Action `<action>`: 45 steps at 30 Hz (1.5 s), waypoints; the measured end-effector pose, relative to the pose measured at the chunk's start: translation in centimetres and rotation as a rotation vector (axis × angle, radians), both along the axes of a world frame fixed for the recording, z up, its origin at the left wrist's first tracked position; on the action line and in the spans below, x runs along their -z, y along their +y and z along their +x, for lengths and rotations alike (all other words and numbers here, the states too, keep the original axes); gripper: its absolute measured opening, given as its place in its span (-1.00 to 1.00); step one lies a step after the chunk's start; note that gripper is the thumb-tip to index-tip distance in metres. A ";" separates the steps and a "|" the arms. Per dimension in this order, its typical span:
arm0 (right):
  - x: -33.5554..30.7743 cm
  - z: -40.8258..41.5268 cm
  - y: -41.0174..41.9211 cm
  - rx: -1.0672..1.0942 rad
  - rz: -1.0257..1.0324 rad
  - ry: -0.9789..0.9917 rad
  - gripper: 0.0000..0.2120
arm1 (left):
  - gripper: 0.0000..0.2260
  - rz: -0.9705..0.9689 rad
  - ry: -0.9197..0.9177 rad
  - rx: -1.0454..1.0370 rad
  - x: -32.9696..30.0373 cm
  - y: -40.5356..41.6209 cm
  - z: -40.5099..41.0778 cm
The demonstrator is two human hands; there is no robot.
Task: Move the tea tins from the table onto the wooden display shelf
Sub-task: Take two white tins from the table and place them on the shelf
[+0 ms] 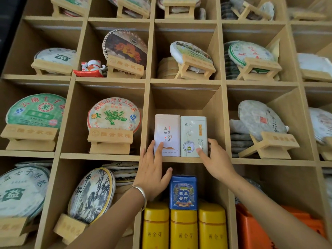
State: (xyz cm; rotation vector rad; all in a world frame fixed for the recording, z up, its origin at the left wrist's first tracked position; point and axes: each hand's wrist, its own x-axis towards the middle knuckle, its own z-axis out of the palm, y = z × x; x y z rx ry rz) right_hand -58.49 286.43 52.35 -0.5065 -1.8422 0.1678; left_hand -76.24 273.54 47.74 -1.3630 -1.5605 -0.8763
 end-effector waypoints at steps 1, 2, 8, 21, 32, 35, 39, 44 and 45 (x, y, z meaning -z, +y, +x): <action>0.0 0.0 0.0 -0.004 -0.004 0.000 -0.54 | -0.31 -0.003 -0.001 0.000 0.0 0.0 0.0; 0.0 0.0 0.0 -0.007 -0.005 -0.001 -0.54 | -0.31 -0.007 0.001 -0.004 0.0 -0.1 0.0; 0.0 0.0 0.0 -0.004 0.003 -0.014 -0.55 | -0.31 -0.014 -0.017 0.023 -0.2 -0.3 0.2; -0.2 0.5 0.1 -0.021 0.000 -0.065 -0.49 | -0.31 -0.029 -0.035 0.026 -0.5 -1.0 0.4; 1.5 4.6 -1.7 0.212 0.309 -0.074 -0.62 | -0.59 -0.140 0.196 0.171 -0.1 -0.4 4.9; 2.3 7.8 -2.7 0.293 0.353 -0.173 -0.67 | -0.64 -0.159 0.201 0.243 0.6 0.4 6.4; 4.8 13.6 -3.9 0.481 0.324 -0.257 -0.69 | -0.67 -0.207 0.255 0.388 1.3 2.2 10.3; 9.5 24.4 -7.0 0.794 0.093 -0.446 -0.60 | -0.67 -0.275 0.168 0.609 5.6 4.5 19.7; 10.4 26.9 -8.0 0.863 0.037 -0.479 -0.60 | -0.68 -0.323 0.160 0.640 6.8 4.9 22.1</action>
